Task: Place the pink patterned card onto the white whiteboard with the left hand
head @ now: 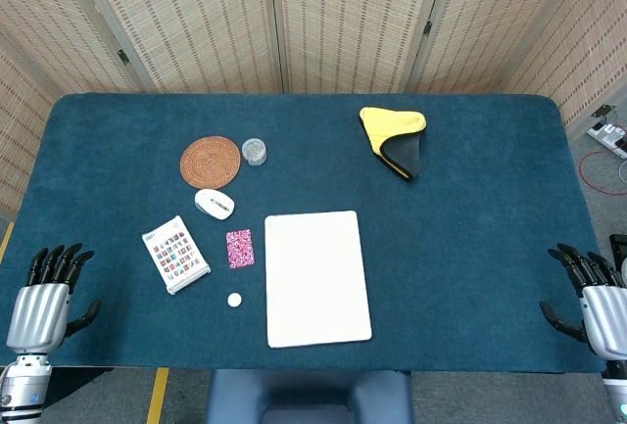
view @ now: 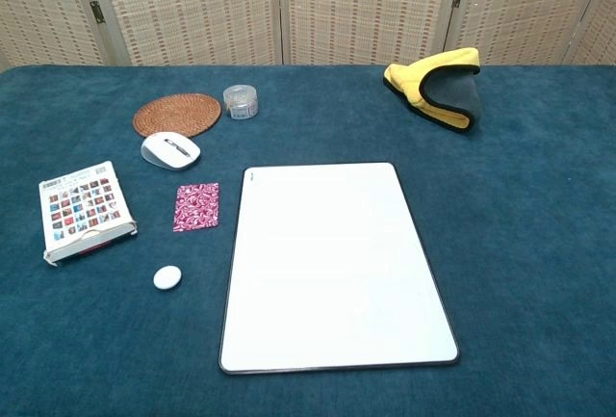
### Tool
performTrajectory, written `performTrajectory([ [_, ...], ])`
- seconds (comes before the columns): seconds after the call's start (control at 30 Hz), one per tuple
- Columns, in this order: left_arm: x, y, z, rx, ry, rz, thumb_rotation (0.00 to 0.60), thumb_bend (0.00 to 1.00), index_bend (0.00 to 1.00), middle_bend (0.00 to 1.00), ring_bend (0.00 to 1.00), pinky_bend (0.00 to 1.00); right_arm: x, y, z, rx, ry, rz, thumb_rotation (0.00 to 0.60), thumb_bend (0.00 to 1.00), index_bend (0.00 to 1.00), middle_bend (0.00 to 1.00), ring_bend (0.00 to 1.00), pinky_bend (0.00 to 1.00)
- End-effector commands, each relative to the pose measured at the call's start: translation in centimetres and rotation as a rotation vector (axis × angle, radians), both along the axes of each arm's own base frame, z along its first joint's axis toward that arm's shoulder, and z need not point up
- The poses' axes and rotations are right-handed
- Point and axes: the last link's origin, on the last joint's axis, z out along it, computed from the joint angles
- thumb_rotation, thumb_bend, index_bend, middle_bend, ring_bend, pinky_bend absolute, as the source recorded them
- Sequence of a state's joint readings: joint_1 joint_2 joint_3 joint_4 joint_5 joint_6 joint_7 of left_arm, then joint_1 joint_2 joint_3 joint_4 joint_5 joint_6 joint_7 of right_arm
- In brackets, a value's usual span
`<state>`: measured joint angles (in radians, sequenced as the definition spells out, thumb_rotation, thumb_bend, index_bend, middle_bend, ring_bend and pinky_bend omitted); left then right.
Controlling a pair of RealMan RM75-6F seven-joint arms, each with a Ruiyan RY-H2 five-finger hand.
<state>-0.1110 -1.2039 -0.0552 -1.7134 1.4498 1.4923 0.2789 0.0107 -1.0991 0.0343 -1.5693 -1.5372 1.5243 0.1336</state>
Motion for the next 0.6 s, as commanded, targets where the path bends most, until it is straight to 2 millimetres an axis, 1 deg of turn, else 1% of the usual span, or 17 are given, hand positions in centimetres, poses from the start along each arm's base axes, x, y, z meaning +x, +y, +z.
performTrajectory([
  [0.03,-0.07,0.00,-0.03,-0.001,0.001,0.003,0.600,0.36,0.20,0.13,0.10,0.00,0.03,-0.10,-0.01,0.001,0.001,0.000,0.600,0.31,0.16,0.17,0.20,0.10],
  [0.3,-0.13,-0.02,-0.17,-0.005,0.004,0.007,0.600,0.36,0.20,0.13,0.10,0.00,0.10,-0.31,-0.06,0.005,0.004,0.001,0.600,0.31,0.16,0.17,0.20,0.10],
  [0.6,0.25,0.61,-0.17,-0.008,0.010,-0.011,0.600,0.36,0.20,0.13,0.10,0.00,-0.04,-0.11,0.10,-0.004,0.005,-0.007,0.600,0.31,0.16,0.17,0.20,0.10],
])
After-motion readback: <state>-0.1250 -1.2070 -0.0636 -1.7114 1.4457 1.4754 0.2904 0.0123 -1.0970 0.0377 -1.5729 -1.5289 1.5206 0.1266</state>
